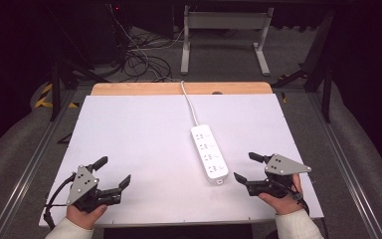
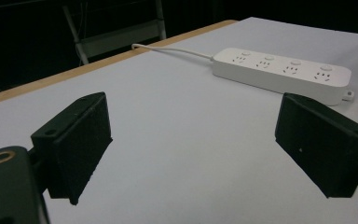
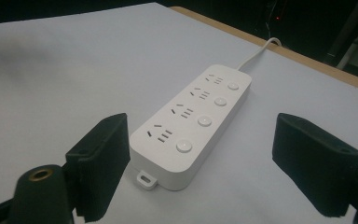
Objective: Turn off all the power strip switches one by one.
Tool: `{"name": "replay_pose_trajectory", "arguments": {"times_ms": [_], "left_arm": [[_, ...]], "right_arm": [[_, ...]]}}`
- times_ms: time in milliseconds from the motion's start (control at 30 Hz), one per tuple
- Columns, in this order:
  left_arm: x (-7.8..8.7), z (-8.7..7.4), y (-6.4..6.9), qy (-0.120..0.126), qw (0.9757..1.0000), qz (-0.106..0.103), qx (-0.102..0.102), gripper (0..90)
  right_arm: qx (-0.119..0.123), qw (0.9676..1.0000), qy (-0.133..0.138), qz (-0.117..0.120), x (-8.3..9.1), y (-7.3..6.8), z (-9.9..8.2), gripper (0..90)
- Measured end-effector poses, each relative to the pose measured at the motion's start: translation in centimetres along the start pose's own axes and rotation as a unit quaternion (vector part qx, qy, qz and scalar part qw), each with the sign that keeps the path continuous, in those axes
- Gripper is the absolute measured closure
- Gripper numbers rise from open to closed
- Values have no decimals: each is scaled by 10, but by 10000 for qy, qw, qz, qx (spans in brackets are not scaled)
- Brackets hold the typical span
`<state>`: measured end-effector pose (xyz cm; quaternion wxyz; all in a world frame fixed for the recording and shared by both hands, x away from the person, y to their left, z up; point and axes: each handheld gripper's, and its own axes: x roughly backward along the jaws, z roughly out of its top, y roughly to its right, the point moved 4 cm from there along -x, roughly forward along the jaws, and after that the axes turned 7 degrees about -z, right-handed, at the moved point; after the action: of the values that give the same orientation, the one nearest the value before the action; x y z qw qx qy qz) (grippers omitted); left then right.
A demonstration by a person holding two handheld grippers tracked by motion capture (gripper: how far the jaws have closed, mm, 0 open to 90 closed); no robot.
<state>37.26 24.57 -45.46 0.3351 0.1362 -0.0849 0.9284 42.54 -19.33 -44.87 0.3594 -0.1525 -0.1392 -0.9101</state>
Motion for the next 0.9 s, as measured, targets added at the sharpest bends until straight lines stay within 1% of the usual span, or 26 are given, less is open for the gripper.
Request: {"name": "replay_pose_trajectory", "arguments": {"times_ms": [200,300,333,400,433,500,633,733,833,900], "left_arm": [[1,0,-1,26,10000,17,79,112],[1,0,-2,2,10000,68,47,112],[1,0,-1,-16,10000,88,44,112],[0,0,-1,-30,9999,122,-3,112],[0,0,-1,-37,9999,139,-17,112],[1,0,0,-34,9999,158,-50,112],[1,0,0,-28,9999,158,-39,112],[1,0,-1,-37,9998,187,-5,112],[1,-1,-5,-25,9996,202,180,111],[2,-2,-6,-39,9995,260,157,111]], "right_arm": [[-14,10000,-15,31,0,-1,1,197],[-2,10000,-31,21,0,-1,1,200],[58,10000,-45,28,0,-2,1,249],[126,9999,-64,32,0,-3,2,286],[126,9999,-64,32,0,-3,2,286],[186,9998,-95,51,0,-4,3,329],[181,9997,-118,68,0,-4,5,334],[169,9996,-175,132,-2,-4,7,342],[151,9995,-239,149,-3,-3,9,335],[120,9995,-259,156,-3,-2,13,335]]}}
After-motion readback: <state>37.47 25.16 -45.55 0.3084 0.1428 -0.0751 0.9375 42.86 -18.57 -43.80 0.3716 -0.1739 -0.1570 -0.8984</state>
